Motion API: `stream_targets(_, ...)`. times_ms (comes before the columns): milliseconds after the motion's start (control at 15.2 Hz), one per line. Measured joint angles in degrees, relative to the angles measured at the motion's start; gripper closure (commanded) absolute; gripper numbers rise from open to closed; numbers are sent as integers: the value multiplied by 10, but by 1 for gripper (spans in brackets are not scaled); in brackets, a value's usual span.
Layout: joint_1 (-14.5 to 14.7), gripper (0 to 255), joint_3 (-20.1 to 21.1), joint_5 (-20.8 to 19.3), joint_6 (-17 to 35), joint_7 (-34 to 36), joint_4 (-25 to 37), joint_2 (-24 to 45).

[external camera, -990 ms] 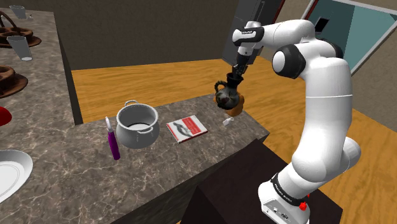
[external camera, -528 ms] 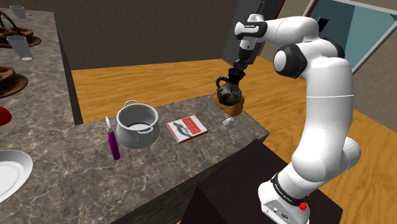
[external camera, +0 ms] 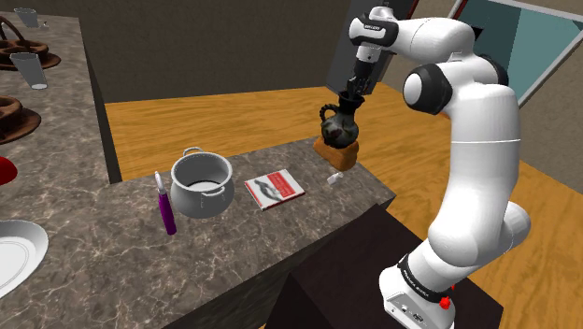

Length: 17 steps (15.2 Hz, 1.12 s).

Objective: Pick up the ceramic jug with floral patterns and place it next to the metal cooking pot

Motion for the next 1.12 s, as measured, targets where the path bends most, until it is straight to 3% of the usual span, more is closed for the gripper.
stream_targets(462,-12,255,1,2,-58,2,71,13)
stream_targets(924,74,255,-3,-37,12,51,-150,-142)
stream_targets(1122,107,255,3,-52,20,86,-204,-191)
